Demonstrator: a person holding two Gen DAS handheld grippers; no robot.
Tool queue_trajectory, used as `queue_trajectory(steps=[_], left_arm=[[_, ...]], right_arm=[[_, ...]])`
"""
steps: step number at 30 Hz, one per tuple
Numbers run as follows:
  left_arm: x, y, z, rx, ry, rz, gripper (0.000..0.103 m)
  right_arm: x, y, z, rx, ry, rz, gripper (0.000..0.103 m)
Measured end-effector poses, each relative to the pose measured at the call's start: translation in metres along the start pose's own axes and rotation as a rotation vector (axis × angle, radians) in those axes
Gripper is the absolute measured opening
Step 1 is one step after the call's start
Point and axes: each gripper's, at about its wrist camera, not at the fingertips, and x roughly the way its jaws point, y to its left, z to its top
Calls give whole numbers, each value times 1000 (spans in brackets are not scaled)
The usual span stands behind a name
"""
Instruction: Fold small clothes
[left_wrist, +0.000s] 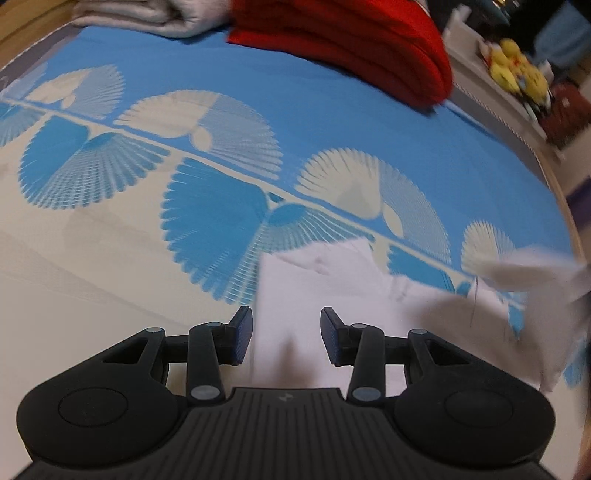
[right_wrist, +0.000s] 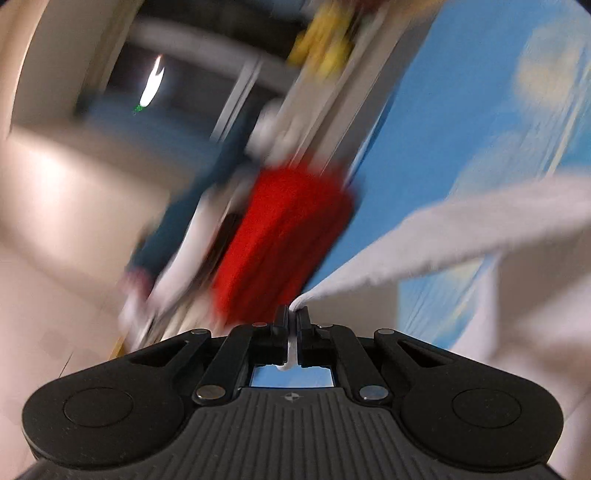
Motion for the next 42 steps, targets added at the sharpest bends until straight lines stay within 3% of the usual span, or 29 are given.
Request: queue_trajectory(steps=[1,4,9,11,13,15,17,19,22,26,32,33,34,35,38,42], left_arm=[[-3,7,3,-23,-7,1,45],[-12,28,12,-83,-35,24,45],[-15,41,17,-127,-28,-7,45],[-10,37,13,-123,-9,-36,45],[-2,31,8,-118,17,-63,45],[8,25,2,-109,43,-91,45],[19,18,-7,-94,66,-111,44],[32,13,-14,-78,85,-109,44],[50,9,-21,-72,102,-86,44],[70,9,-25,-92,120,-78,44],[94,-3,-32,-46,164,-35,43],[96,-5,-33,-33,166,-24,40],[96,-8,-34,-11,164,-12,22],[95,-12,-35,22,160,3,12],[74,-19,-33,83,121,6,6],[0,-18,-27,57,-2,-99,5]], right_arm=[[24,-5,-26,60,134,-17,13],[55,-21,-71,146,346,-133,13],[22,-7,-75,-7,414,-249,14],[-3,-3,-57,-84,401,-325,16],[-30,-3,-34,-155,361,-419,31],[-53,-8,-13,-243,282,-498,38],[-72,-23,5,-324,162,-557,38],[-80,-39,23,-303,86,-704,39],[-76,-51,47,-260,57,-668,39],[-64,-51,59,-373,45,-745,39],[-71,-67,89,-270,-3,-792,39],[-74,-68,93,-261,-16,-799,39],[-77,-69,98,-248,-32,-806,39],[-79,-71,100,-238,-44,-810,39],[-87,-72,105,-229,-80,-826,39],[-90,-74,103,-228,-98,-845,42]])
